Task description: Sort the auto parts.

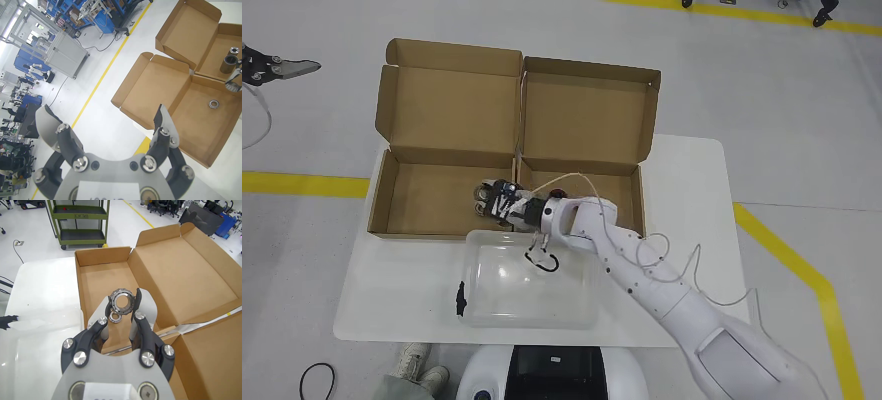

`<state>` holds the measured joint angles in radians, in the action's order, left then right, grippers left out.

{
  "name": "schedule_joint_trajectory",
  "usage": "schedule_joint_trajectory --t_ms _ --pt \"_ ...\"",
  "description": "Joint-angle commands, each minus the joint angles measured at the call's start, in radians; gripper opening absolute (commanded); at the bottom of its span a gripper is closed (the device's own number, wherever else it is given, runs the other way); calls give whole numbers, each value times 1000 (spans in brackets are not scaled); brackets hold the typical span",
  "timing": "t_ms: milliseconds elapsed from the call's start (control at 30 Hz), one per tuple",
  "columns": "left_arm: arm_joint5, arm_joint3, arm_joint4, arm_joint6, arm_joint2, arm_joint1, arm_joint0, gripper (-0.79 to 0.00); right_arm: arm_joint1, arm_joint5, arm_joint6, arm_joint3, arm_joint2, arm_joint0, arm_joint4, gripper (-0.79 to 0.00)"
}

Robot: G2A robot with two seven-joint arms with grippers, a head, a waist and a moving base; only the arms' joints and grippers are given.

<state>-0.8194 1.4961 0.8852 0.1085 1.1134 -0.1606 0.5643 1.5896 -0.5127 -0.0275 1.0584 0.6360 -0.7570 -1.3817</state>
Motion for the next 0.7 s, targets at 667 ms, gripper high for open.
schedule_joint_trajectory --t_ms 667 --pt "0 0 0 0 0 0 0 0 196 47 80 -389 -155 189 104 -785"
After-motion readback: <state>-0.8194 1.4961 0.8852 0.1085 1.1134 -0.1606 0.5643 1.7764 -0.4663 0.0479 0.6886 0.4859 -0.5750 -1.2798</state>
